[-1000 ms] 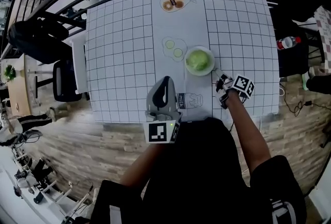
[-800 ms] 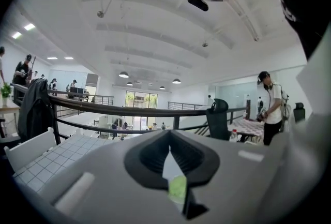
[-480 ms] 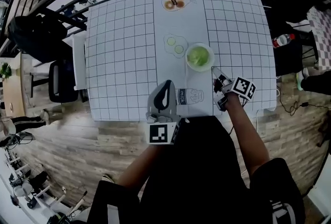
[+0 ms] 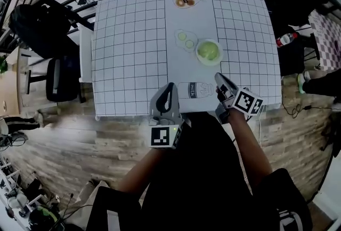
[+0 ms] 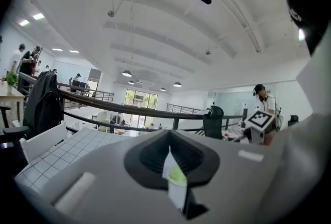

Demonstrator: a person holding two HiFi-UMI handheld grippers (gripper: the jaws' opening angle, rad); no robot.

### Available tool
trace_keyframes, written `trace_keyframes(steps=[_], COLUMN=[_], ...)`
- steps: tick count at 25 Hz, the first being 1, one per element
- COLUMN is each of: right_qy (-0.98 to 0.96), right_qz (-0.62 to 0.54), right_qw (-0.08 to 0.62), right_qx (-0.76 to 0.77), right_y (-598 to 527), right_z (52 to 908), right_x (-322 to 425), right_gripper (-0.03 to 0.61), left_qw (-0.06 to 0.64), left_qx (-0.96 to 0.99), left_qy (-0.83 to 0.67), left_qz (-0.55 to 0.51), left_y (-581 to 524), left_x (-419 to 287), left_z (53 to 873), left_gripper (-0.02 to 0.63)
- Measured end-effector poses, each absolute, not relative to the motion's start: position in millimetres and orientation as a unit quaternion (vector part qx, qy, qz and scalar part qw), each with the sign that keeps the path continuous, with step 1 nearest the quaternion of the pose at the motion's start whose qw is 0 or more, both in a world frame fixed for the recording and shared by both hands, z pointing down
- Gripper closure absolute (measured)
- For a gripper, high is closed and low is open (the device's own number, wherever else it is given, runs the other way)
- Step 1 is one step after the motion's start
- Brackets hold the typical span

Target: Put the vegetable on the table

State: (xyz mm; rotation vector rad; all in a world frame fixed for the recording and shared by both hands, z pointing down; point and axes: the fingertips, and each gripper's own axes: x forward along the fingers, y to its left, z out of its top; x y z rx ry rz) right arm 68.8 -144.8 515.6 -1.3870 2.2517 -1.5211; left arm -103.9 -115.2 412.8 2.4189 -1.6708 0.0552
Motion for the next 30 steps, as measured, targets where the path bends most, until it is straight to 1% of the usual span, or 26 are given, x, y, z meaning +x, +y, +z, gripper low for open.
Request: trace_keyframes(steps=[6,11,14,21,26,30], right_qy=[0.791,0.823,0.836,0.851,0.856,0.848], right_qz=[-0.418,-0.321,-0.265,-0.188,-0.141,-0.111], right_qw=[-0.009,-0.064,-0.085,-0.072,-0.049,-0.055], right_qx=[-0.446,-0.465,-0.473,-0.486,-0.495,-0.515], right_y=[-103,-78,-67,-56,-54,-56], right_z=[477,445,433,401,382,378], right_x=[11,-22,-37,-50,-47,-35], right_gripper=[0.583,0.583,0.583,0.583,0.583,0.583], left_qw=[0.105,0.133,0.13,0.112,0.069,0.052], left_qx=[0.822,0.824,0.822,0.802,0.813,0.814], left_qy=[-0.56,-0.551,-0.553,-0.586,-0.577,-0.578], left_qz=[-0.022,-0.019,-0.021,-0.036,-0.03,-0.028], left_y=[-83,-62,-54,-43,-41,-43], left_x=[-134,-143,-149,-163,-147,-137], left_z=[395,407,407,388,364,360], left_gripper=[0.606,0.606,0.606,0.606,0.606,0.606])
